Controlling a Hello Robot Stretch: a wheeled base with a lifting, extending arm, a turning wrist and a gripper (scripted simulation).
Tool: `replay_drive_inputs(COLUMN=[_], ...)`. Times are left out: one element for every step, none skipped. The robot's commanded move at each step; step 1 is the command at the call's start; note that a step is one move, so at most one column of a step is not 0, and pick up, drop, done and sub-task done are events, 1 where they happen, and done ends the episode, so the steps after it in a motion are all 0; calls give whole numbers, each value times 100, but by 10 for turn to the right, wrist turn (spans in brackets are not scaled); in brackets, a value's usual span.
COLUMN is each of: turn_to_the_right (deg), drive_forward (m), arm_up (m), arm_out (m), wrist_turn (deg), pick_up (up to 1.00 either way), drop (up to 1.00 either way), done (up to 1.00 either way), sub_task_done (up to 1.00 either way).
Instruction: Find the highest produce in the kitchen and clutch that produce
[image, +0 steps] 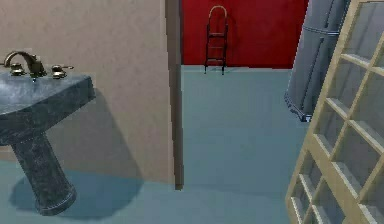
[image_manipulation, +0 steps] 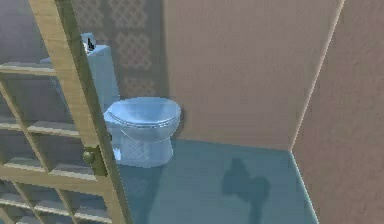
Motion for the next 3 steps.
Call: replay_drive_inputs(turn_to_the_right=[60, 0, 120], drive_forward=[0, 100, 0], arm_up=[0, 0, 0], arm_out=[0, 0, 0], wrist_turn=[0, 0, 0], pick_up=[0, 0, 0], drop=[0, 0, 0], done=[0, 0, 0], sub_task_done=[0, 0, 0])
